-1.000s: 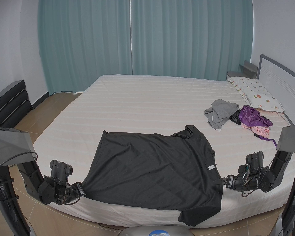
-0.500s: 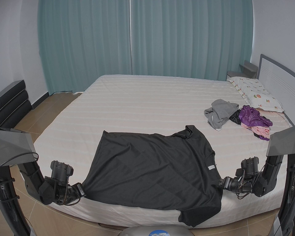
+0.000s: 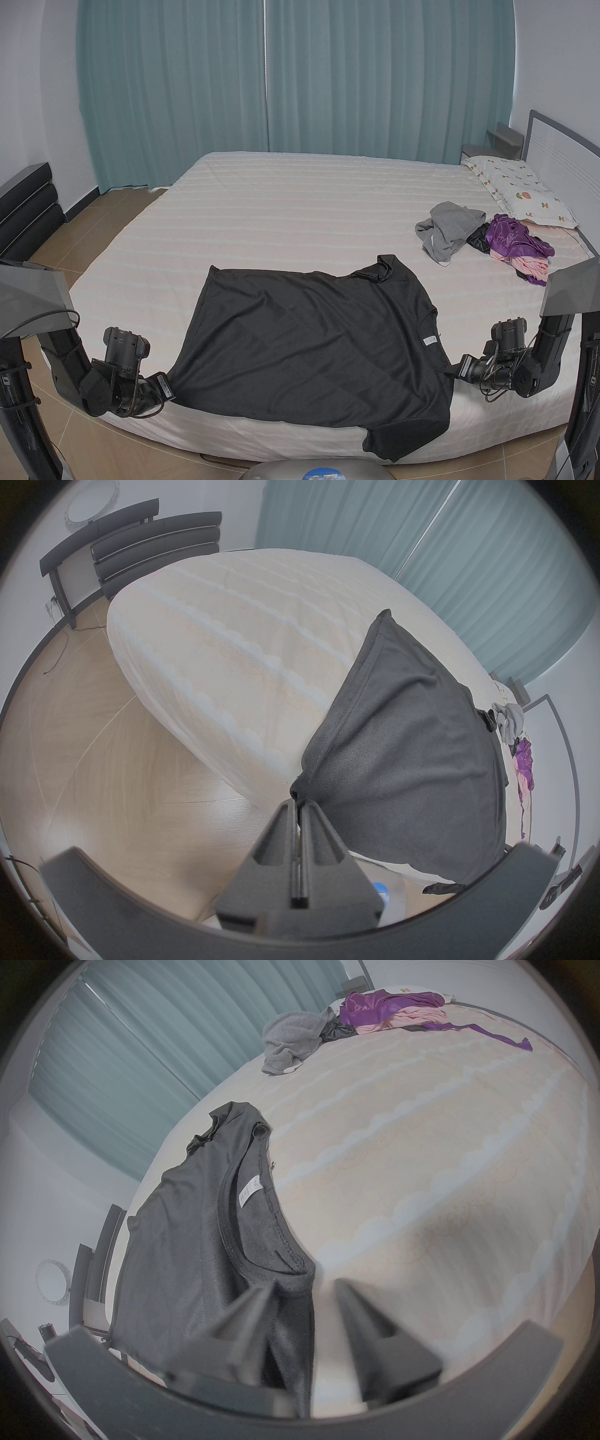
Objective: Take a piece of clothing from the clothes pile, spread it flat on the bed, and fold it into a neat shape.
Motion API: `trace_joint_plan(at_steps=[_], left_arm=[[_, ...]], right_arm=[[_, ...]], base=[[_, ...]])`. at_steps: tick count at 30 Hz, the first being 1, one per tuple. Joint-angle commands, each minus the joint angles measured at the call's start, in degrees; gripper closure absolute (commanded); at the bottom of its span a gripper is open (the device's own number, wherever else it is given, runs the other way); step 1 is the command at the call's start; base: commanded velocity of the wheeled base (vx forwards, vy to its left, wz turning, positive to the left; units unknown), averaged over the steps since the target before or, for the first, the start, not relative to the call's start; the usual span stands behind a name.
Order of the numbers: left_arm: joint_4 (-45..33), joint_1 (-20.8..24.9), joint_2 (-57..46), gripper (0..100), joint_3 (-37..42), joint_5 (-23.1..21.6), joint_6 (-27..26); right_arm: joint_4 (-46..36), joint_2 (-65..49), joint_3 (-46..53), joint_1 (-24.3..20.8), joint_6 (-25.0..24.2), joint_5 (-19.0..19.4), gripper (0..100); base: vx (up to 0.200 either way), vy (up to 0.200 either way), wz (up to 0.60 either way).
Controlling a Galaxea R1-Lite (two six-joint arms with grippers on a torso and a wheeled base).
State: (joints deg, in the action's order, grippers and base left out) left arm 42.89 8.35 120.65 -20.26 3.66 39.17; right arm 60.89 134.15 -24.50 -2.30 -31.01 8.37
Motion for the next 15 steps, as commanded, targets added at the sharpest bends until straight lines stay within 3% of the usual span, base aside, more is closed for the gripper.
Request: trace_joint_plan(at_steps=[1,15], left_arm=[[0.0,0.0,0.2,100,0.0,0.0,0.0],[-0.4,0.0,0.9,100,0.8,0.1,-1.8]], right_arm=[[0.0,0.5,-0.5,0.4,0.0,-0.1,100],[-0.6,-5.6,3.8,6.0,0.7,-0.6,100]], base=[[0.0,0.0,0.0],[0.0,0.0,0.0]])
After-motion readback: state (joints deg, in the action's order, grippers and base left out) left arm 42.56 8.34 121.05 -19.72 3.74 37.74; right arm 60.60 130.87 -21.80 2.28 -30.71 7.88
